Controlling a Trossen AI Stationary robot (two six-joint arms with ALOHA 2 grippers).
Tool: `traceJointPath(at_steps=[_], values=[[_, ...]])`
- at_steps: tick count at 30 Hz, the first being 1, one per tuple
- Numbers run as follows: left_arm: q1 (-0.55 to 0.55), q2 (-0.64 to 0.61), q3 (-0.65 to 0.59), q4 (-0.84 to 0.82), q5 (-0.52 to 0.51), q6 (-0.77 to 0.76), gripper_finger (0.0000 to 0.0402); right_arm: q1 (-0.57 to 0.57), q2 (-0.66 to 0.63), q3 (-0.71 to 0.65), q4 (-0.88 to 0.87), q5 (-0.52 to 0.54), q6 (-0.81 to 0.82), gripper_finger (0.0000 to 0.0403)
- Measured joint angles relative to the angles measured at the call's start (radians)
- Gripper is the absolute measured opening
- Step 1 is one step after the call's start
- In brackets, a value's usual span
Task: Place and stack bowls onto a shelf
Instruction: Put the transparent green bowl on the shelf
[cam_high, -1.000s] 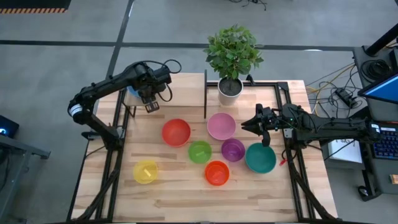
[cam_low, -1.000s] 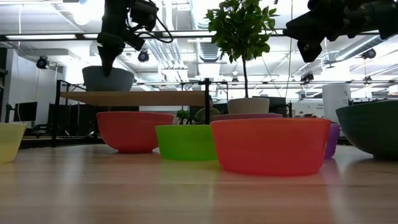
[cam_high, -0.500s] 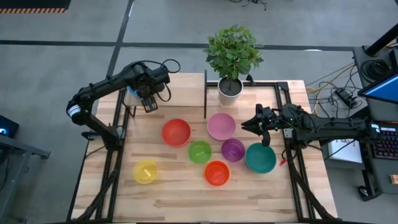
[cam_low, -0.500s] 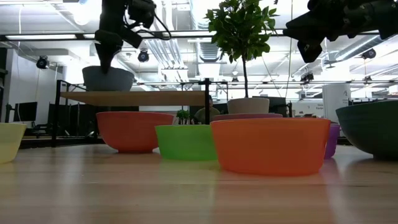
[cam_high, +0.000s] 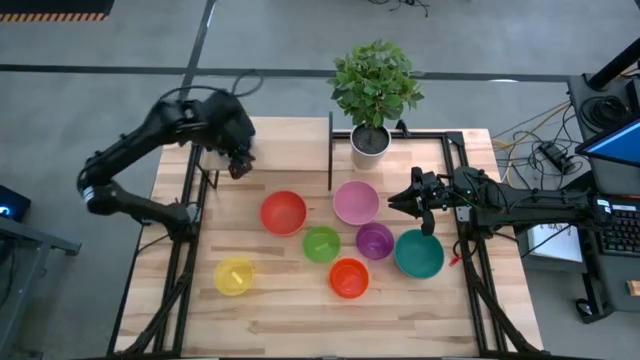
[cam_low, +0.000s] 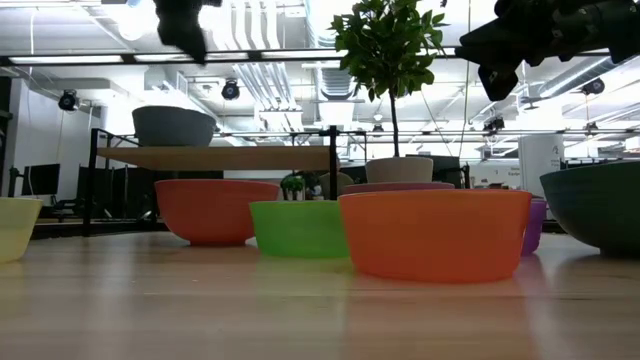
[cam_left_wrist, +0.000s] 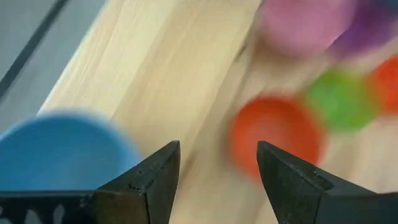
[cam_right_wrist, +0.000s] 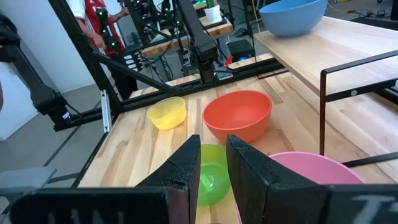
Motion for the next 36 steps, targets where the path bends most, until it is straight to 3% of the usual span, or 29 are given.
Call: traceJointPath(at_steps=[3, 10, 17, 20, 29, 36], values=[[-0.076, -0.089, -0.07, 0.188, 0.054, -0.074, 0.0196, 0.0, 0.0, 0.0, 0.001, 0.0, 0.006, 0.0068], [-0.333, -0.286, -0.362, 0.648, 0.042, -0.109, 0.0196, 0.0, 0.058, 0.0, 0.086, 0.0, 0.051, 0.0068], [-0.484, -0.415, -0.675, 1.012, -0.159, -0.091, 0.0196, 0.0, 0.19, 0.036, 0.133, -0.009, 0.057, 0.0068], [-0.499, -0.454, -0.782, 1.136, -0.186, -0.091, 0.0196, 0.001, 0.249, 0.091, 0.112, -0.039, 0.061, 0.0068], [-0.498, -0.558, -0.907, 1.172, -0.19, -0.109, 0.0196, 0.053, 0.422, 0.345, -0.212, -0.061, 0.01, 0.0068], [-0.498, -0.639, -0.934, 1.157, -0.19, -0.109, 0.0196, 0.153, 0.552, 0.512, -0.308, -0.052, -0.074, 0.0068]])
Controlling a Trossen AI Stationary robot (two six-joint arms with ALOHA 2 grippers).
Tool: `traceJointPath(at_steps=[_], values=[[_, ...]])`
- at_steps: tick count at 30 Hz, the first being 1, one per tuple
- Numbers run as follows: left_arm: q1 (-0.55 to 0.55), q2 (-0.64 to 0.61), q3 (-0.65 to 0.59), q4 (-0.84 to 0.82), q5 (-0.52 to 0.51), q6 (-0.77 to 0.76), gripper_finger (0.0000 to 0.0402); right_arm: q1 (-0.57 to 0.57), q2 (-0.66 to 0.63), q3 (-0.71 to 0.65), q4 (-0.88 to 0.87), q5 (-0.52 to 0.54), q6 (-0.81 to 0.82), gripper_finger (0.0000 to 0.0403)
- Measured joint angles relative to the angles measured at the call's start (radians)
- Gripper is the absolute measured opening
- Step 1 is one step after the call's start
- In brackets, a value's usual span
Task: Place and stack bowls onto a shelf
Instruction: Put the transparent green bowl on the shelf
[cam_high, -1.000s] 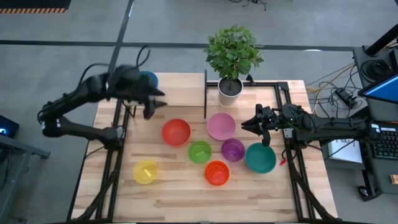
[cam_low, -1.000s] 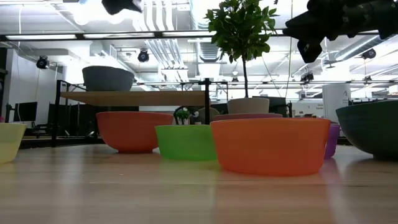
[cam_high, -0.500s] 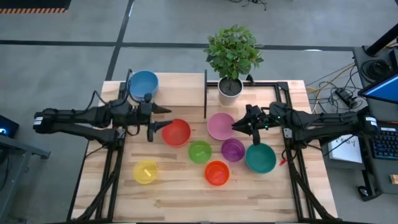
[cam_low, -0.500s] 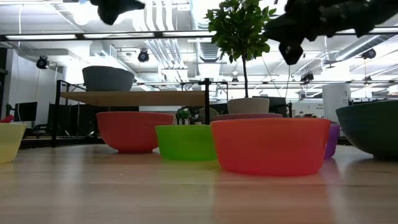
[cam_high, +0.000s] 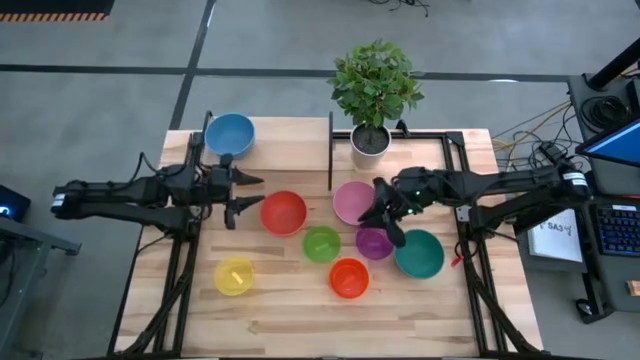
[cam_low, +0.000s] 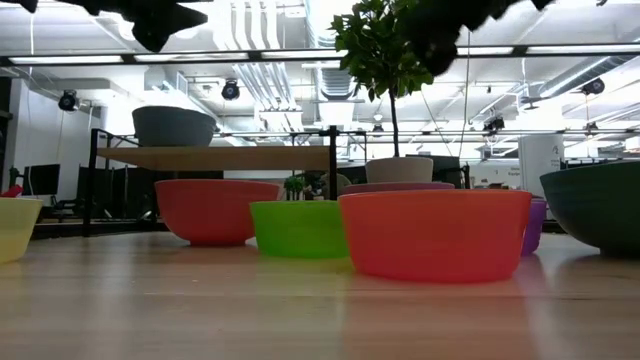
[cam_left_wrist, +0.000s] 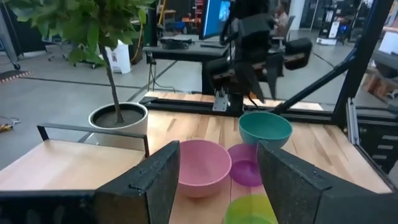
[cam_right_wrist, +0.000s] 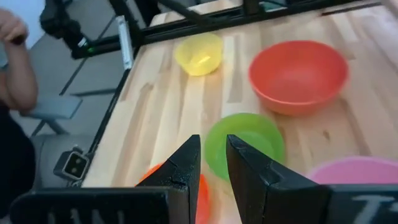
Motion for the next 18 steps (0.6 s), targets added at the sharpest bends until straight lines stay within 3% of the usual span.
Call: traceJointPath(at_steps=[6, 12, 18], values=[[0.0, -0.025, -0.015, -0.013, 0.0, 0.002, 0.0196, 0.038, 0.148, 0.163, -0.179, 0.075, 0.0, 0.0068], [0.0, -0.023, -0.016, -0.012, 0.0, 0.005, 0.0196, 0.052, 0.308, 0.322, -0.357, 0.078, -0.016, 0.0068], [0.0, -0.016, -0.016, -0.011, 0.0, 0.006, 0.0196, 0.05, 0.445, 0.416, -0.389, 0.079, -0.075, 0.0068]])
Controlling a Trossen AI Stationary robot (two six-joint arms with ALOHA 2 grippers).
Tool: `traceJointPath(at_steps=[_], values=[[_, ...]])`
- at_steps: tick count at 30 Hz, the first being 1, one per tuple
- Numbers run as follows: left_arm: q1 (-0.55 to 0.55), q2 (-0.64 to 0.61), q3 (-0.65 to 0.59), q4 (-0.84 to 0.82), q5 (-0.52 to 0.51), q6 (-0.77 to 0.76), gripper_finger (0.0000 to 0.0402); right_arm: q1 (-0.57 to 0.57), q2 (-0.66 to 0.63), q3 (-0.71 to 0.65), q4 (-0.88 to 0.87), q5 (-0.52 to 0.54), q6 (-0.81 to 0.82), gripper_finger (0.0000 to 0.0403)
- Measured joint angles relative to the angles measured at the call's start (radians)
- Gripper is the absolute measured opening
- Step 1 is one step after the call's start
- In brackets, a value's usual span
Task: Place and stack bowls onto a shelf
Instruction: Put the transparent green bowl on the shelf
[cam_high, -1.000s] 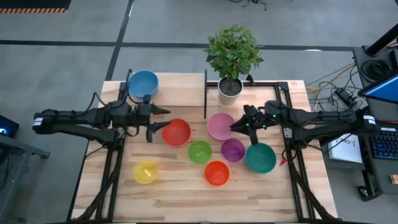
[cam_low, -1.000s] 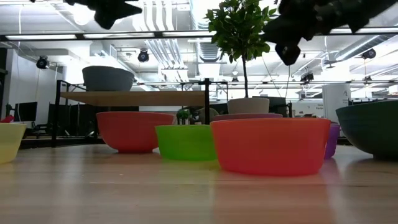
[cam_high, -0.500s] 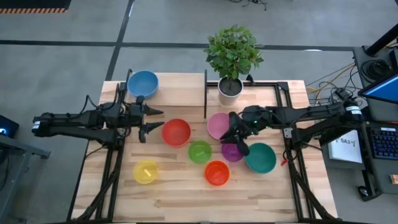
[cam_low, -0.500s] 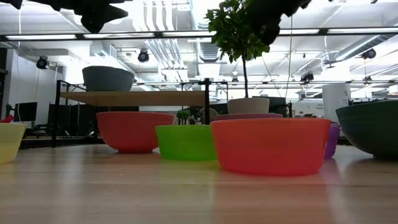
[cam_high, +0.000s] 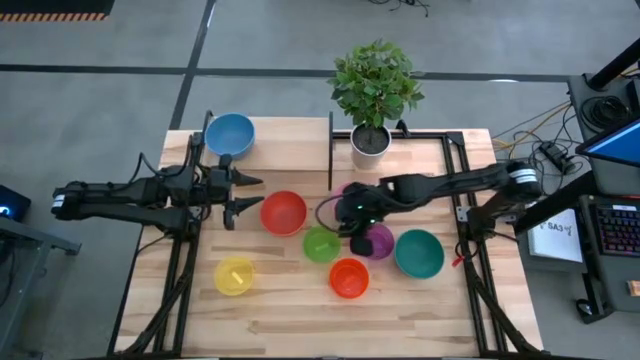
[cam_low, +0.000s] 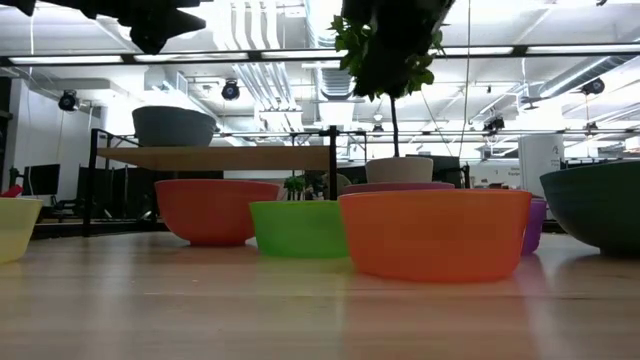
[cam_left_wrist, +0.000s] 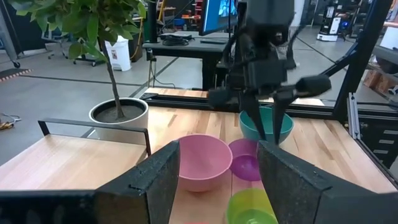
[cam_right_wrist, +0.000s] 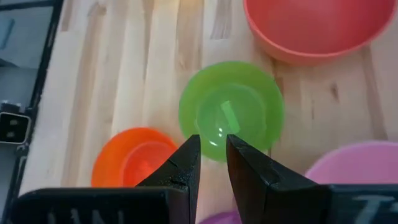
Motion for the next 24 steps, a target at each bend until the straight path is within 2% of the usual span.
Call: traceJointPath(at_steps=[4, 10, 16, 19, 24], values=[[0.0, 0.009, 0.0, 0.01, 0.0, 0.01, 0.0196, 0.001, 0.092, 0.066, -0.003, -0.012, 0.031, 0.0068], [0.0, 0.02, 0.0, 0.012, 0.0, 0.013, 0.0196, 0.005, 0.19, 0.142, -0.008, -0.214, -0.007, 0.0068], [0.0, 0.036, 0.0, 0.014, 0.001, -0.007, 0.0196, 0.061, 0.251, 0.197, -0.009, -0.225, 0.05, 0.0068], [0.0, 0.053, 0.0, 0.014, 0.001, -0.035, 0.0196, 0.103, 0.269, 0.23, -0.021, -0.136, 0.068, 0.0068], [-0.003, 0.084, -0.002, 0.027, 0.001, -0.081, 0.0196, 0.159, 0.293, 0.302, -0.14, 0.165, 0.098, 0.0068]])
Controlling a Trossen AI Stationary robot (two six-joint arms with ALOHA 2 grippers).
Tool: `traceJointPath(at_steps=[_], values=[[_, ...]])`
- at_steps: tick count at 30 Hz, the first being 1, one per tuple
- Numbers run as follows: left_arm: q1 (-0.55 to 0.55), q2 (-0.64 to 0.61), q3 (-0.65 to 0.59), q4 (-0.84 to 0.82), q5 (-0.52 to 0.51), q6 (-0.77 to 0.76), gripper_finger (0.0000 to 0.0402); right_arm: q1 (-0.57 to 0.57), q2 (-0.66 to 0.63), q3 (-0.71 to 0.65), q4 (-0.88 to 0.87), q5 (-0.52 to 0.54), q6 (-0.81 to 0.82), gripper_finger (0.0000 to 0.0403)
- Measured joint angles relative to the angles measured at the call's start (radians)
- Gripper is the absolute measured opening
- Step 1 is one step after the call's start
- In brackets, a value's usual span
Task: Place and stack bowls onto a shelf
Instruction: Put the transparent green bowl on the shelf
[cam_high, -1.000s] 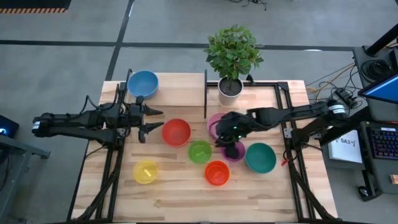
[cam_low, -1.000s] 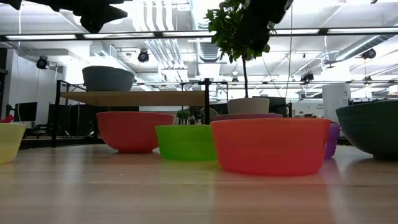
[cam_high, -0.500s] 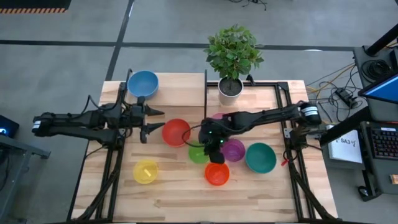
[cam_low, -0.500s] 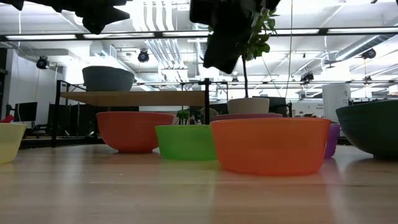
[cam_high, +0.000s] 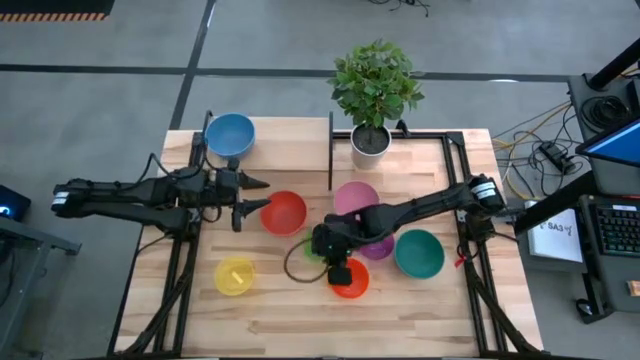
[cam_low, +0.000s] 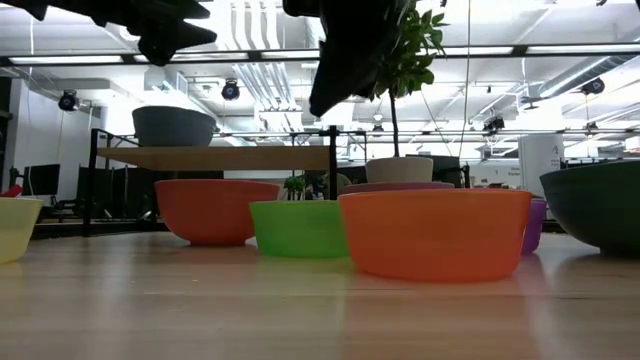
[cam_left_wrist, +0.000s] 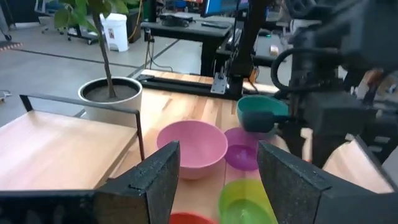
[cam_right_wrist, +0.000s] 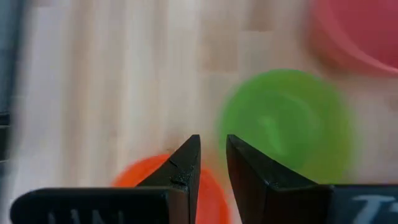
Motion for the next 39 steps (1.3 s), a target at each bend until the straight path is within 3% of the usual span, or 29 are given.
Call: traceJointPath(at_steps=[3, 12, 16, 29, 39], values=[[-0.009, 0.008, 0.0, 0.042, 0.001, -0.014, 0.0196, 0.009, 0.005, 0.037, -0.049, 0.066, 0.019, 0.0068], [-0.069, 0.016, 0.0, 0.069, 0.002, -0.029, 0.0196, 0.01, 0.022, 0.038, -0.034, 0.068, 0.086, 0.0068], [-0.094, 0.012, 0.0, 0.077, 0.001, -0.029, 0.0196, 0.01, 0.059, 0.038, 0.016, 0.069, 0.038, 0.0071], [-0.112, 0.007, 0.0, 0.084, -0.001, -0.026, 0.0196, 0.009, 0.174, 0.037, 0.004, 0.062, -0.014, 0.0178], [-0.112, 0.008, 0.0, 0.084, -0.001, -0.025, 0.0196, 0.009, 0.216, 0.037, 0.061, 0.07, -0.032, 0.0166]])
